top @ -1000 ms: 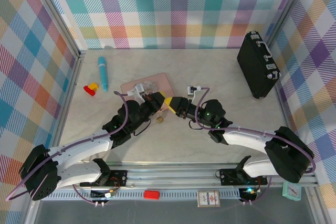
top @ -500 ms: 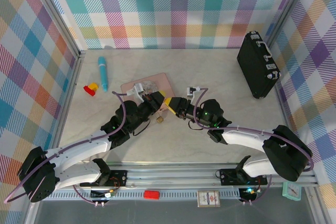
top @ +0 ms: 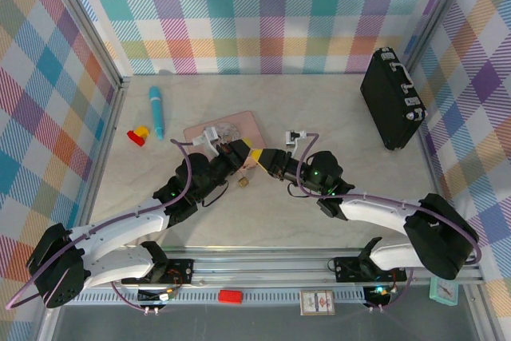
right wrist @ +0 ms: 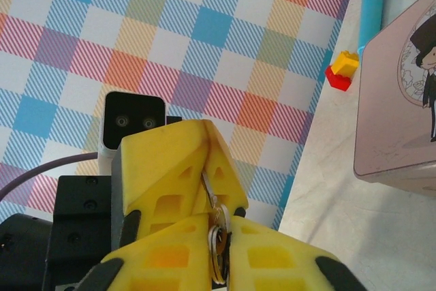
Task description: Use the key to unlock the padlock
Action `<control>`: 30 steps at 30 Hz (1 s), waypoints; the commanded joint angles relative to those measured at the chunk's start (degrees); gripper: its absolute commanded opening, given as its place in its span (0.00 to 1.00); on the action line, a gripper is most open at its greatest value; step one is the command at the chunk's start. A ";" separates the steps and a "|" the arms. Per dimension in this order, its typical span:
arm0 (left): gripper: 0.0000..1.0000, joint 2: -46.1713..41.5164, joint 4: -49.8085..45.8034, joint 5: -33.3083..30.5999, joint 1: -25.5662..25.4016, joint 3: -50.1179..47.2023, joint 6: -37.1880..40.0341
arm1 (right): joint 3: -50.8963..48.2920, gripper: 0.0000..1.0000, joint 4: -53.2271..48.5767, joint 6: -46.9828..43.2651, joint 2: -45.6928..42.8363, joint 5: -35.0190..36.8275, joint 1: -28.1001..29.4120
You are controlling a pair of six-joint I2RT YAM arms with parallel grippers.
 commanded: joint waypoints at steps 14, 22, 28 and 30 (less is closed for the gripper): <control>0.29 -1.49 -14.81 -1.23 -0.33 6.69 7.39 | 4.17 0.00 -27.33 -9.72 -8.68 1.94 -0.17; 0.59 -5.40 -35.11 -5.65 0.39 11.41 13.99 | 1.23 0.00 -35.42 -19.06 -16.83 1.60 -0.39; 0.60 -8.90 -40.93 -5.36 -0.25 6.86 12.88 | -4.99 0.00 -32.29 -20.62 -20.60 -0.28 -0.43; 0.60 -8.92 -41.36 -5.29 -1.39 5.23 11.98 | -6.41 0.00 -32.33 -20.84 -21.33 -0.11 -0.43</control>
